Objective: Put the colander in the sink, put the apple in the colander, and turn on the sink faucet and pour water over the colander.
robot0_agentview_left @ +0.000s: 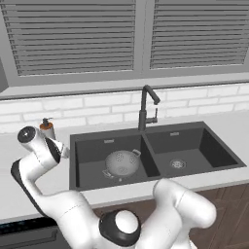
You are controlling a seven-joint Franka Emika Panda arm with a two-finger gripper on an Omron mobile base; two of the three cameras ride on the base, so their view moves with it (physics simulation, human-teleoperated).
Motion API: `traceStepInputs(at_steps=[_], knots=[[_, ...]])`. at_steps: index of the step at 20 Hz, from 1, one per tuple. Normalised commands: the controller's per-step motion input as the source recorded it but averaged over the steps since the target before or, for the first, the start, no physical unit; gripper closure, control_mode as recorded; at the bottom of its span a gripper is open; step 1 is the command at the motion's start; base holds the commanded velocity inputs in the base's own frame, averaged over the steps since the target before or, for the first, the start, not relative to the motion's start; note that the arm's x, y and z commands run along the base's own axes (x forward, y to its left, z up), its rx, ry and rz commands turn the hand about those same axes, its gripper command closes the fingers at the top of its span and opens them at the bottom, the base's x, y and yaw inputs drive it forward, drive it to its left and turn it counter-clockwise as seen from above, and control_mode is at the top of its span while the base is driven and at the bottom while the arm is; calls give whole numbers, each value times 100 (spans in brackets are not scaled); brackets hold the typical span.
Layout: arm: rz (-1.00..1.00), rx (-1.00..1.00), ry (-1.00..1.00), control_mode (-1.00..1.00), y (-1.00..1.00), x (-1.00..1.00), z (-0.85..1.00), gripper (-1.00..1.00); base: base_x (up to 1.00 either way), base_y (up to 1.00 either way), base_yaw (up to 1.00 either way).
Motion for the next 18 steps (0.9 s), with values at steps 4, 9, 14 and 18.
traceStepInputs(at_steps=[4, 9, 14, 18], knots=[[-34, 14, -1, -100, -100, -34, 7, 100, 0, 0, 0], [-40, 11, 1, -100, -100, -27, 0, 100, 0, 0, 0], [-46, 9, 10, -100, -100, -7, -2, 100, 0, 0, 0], [-47, 2, 10, -100, -100, 9, -9, 100, 0, 0, 0]])
